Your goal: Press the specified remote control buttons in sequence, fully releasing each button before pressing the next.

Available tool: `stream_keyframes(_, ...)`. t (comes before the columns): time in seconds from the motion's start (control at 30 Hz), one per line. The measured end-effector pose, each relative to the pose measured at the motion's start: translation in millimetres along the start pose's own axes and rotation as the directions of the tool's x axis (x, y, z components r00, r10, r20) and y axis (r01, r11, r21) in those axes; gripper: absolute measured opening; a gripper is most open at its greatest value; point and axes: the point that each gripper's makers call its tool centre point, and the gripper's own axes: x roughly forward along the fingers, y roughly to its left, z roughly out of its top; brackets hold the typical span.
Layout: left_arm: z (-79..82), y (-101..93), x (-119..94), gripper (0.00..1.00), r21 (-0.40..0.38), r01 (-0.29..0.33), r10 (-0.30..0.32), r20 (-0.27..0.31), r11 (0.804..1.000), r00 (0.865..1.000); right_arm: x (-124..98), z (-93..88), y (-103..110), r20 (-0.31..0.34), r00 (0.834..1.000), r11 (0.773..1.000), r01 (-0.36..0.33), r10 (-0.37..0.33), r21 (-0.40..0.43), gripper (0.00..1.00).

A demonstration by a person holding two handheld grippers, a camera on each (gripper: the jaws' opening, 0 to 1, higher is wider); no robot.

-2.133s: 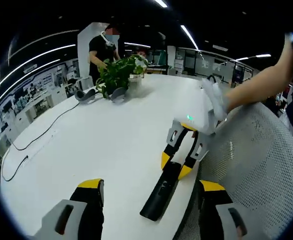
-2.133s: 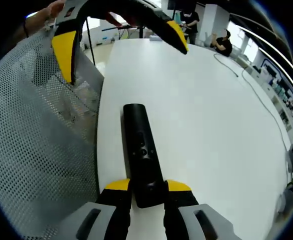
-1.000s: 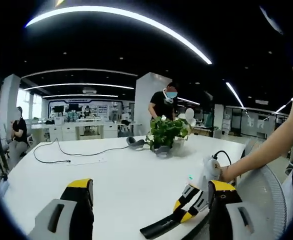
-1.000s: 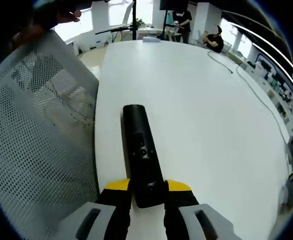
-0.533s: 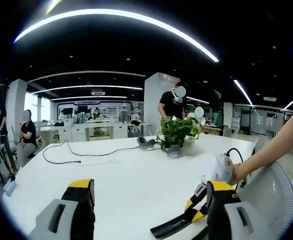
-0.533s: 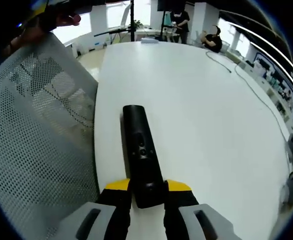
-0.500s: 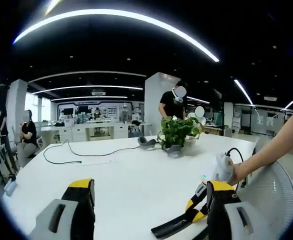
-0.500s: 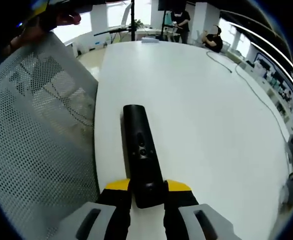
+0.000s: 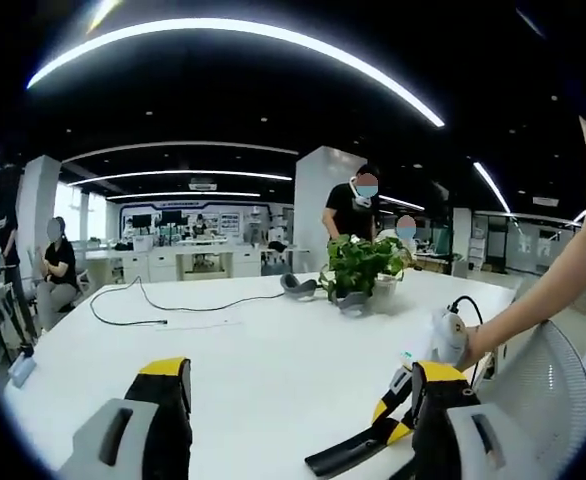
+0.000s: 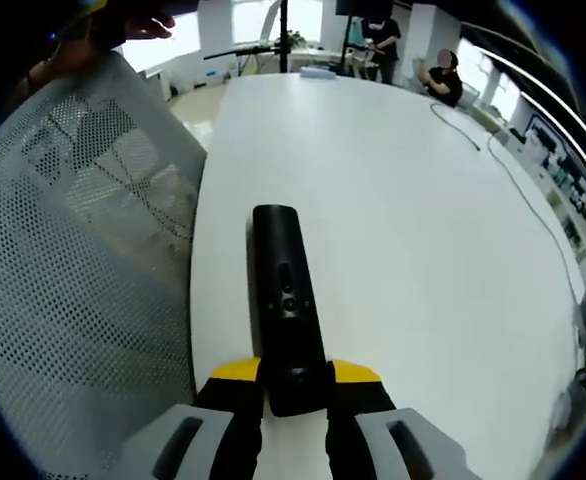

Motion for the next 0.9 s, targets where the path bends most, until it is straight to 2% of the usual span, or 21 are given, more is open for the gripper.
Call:
stream_keyframes(0.37,4.5,1.3,-2,0.93,0.017,-0.003,0.003,0.024,1.0,1.0,1,1.4,-19,-0.014,1.0,1.0,-0.017,0.017,-0.017,0.21)
stream_keyframes(0.57,2.2,6.3,-2,0.92,0.021,-0.022,0.022,0.012,1.0,1.0,1,0.4,-28,-0.029,0.999,0.999,-0.024,0.023,-0.026,0.21)
stream_keyframes(0.7,5.4,6.4,-2,0.92,0.032,-0.023,0.022,0.03,0.999,0.999,1,-0.1,-36,-0.039,0.999,0.999,-0.029,0.027,-0.034,0.21)
stream_keyframes(0.9,4.2,7.5,-2,0.92,0.035,-0.028,0.027,0.025,0.999,0.999,0,-1.5,-49,-0.053,0.998,0.999,-0.032,0.03,-0.041,0.21)
